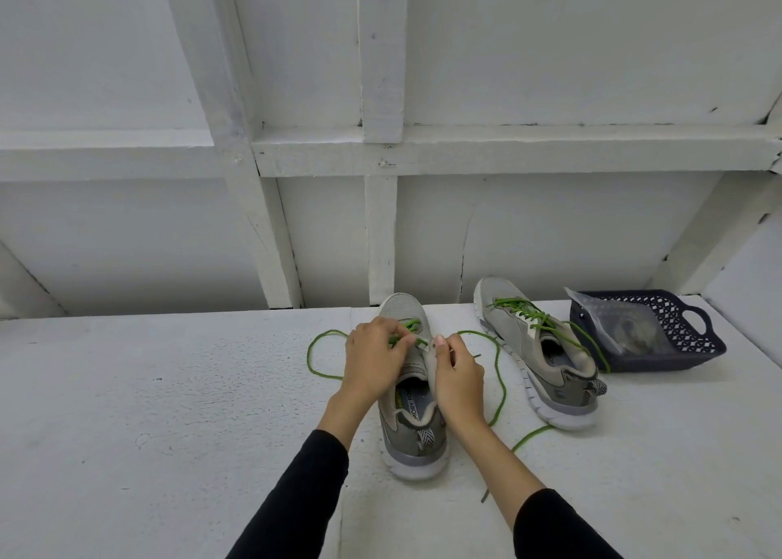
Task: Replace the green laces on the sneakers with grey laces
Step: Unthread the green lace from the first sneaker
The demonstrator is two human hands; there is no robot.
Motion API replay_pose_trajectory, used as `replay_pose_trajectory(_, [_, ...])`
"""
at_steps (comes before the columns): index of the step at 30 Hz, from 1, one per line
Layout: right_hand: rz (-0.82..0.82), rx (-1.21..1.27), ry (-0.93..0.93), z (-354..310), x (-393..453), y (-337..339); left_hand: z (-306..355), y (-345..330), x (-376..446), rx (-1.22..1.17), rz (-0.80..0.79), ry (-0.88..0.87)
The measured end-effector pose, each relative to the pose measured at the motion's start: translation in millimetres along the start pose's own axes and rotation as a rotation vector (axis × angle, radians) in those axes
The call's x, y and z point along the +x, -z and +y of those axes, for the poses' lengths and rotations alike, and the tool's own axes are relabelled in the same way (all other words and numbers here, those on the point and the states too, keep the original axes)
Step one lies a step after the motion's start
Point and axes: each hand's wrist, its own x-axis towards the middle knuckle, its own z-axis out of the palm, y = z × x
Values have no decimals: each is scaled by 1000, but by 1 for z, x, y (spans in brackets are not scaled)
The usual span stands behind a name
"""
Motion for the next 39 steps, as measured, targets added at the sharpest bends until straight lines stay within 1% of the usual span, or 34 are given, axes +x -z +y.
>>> replay_pose_trajectory(2, [6, 7, 1, 0, 0, -1, 2, 0, -3, -288, -2, 70])
replay_pose_trajectory(3, [7, 7, 1, 0, 0, -2, 3, 1, -4, -382, 12, 110])
replay_pose_trajectory(5, [8, 9, -2, 0, 0, -1, 4, 1, -4, -559, 61, 184])
replay_pose_trajectory(8, [4, 10, -8, 2, 0, -1, 9, 5, 0, -940, 141, 288])
replay_pose_trajectory(9, [4, 11, -10, 2, 0, 0, 9, 8, 2, -1031, 186, 313])
replay_pose_trajectory(11, [2, 14, -13, 2, 0, 0, 9, 18, 6, -1105, 279, 340])
replay_pose_trajectory(13, [-2, 5, -16, 1, 1, 1, 3, 25, 7, -1058, 320, 354])
replay_pose_trajectory(17, [3, 13, -10, 2, 0, 0, -11, 30, 4, -688, 306, 332])
replay_pose_trajectory(19, [3, 8, -13, 3, 0, 0, -17, 29, 0, -547, 301, 324])
replay_pose_trajectory(21, [1, 6, -16, 3, 1, 0, -23, 25, -2, -452, 268, 326])
replay_pose_trajectory(24, [0, 2, -20, 3, 0, 0, -30, 16, -5, -236, 215, 290])
replay_pose_trajectory(25, [0, 1, -21, 3, 0, 0, -29, 14, -6, -196, 208, 274])
replay_pose_trajectory(28, [4, -6, -20, 2, 1, 0, -21, 8, -12, -167, 154, 206])
replay_pose_trajectory(31, [5, -15, -22, 3, 1, 0, -13, 4, -17, -181, 67, 206])
replay_pose_trajectory(34, [5, -22, -12, 3, 2, 0, -7, 5, -19, -168, 47, 213])
replay_pose_trajectory(39, [-46, -108, 27, 2, 8, 0, -3, 5, -18, -51, 38, 193])
